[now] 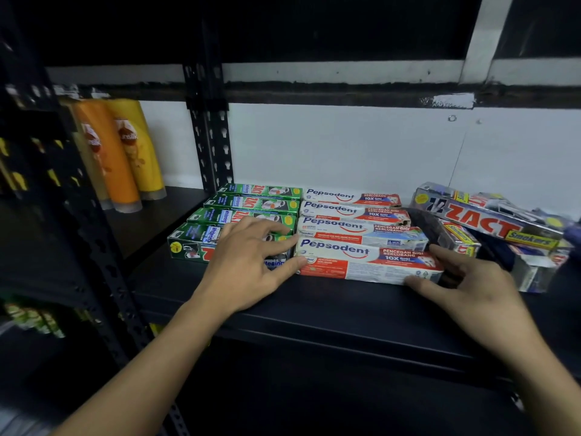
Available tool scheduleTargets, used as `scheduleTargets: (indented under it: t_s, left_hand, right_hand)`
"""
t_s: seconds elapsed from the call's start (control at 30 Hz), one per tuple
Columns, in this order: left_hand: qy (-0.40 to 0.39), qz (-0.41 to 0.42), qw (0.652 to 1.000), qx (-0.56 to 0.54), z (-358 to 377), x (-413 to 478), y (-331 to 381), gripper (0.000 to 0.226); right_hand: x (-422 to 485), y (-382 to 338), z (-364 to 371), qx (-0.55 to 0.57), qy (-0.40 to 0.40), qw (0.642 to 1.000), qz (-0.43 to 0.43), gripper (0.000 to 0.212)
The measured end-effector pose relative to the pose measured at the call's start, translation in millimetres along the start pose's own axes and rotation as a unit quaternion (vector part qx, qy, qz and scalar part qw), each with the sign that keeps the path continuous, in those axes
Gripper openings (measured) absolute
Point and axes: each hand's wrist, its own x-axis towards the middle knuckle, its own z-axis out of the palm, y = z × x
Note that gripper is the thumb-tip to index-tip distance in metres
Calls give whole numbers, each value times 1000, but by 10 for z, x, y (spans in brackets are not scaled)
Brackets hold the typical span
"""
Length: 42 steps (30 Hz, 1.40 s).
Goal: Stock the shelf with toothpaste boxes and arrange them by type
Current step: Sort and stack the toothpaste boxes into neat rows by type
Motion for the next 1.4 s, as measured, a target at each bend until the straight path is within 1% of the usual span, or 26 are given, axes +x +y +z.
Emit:
scheduleTargets:
  t_s: [0.13, 0.23, 0.43, 0.67, 0.8, 0.97, 1.1, 1.27, 1.4]
  left_hand:
    - [2, -4, 1000, -2, -8, -10, 9, 51]
    - [4, -14, 1000, -8, -13, -6, 12, 52]
    - [-4, -37, 999, -31, -31, -10, 19, 64]
    - [-9, -55, 998, -37, -20, 6, 8, 63]
    - [-13, -55, 997, -42, -14, 1, -1, 62]
    - [-11, -46, 998, -40, -27, -16, 10, 59]
    - [-9, -22, 1000, -20, -41, -20, 29, 55]
    - [3, -11, 1000, -9, -13, -15, 27, 52]
    - [5, -8, 1000, 1, 5, -15, 19, 50]
  right_hand:
    - [-4, 35, 6, 33, 1, 999, -11, 86]
    - [-6, 57, 7, 64, -2, 998, -9, 89]
    - [34, 118, 24, 85, 2, 996, -3, 85]
    - [37, 131, 21, 83, 3, 997, -5, 80]
    - [23, 102, 12, 71, 2, 997, -11, 73]
    - [23, 106, 6, 72, 0, 997, -18, 66]
    - [49, 143, 24, 78, -1, 997, -14, 65]
    - [106, 189, 44, 102, 3, 995, 8, 70]
    - [138, 212, 52, 112, 11, 994, 15, 68]
